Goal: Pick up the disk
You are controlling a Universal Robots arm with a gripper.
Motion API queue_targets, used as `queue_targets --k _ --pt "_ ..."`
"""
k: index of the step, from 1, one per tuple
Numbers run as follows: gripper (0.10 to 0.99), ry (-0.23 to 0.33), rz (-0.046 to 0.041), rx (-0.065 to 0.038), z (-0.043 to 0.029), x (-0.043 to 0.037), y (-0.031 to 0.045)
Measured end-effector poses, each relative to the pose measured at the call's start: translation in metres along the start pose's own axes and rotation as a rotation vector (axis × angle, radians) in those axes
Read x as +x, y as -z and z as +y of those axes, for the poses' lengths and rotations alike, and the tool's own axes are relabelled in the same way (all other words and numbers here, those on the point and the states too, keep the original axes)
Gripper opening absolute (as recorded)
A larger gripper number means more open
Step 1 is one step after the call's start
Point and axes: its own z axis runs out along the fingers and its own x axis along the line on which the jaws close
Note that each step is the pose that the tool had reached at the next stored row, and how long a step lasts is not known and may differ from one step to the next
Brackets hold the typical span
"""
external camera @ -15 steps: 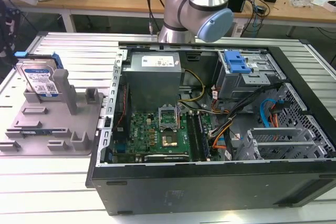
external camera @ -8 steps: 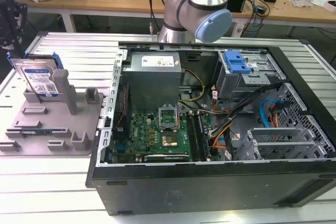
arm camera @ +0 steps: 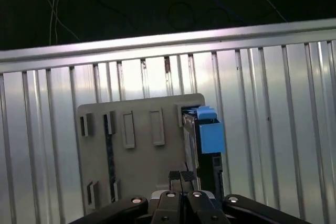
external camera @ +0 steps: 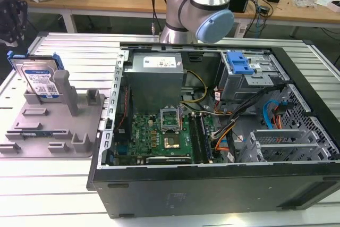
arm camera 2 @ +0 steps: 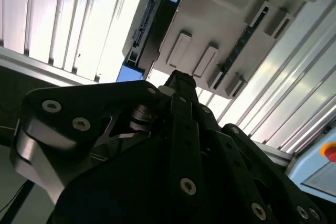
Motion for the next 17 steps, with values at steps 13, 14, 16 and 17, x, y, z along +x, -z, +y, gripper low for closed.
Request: queue_targets --k 13,14,16,17 --pt "0.106 0.083 0.0144 0.001 0.0034 -0.0209 -0.0003" --pt "0.106 0.083 0.0152 0.001 0.0034 -0.0211 -0.0003" --pt "0.106 0.084 0.0180 0.002 0.0040 -0.0219 -0.0003" --pt "0.106 0.087 0.0224 0.002 0.0047 -0.0237 -0.0003"
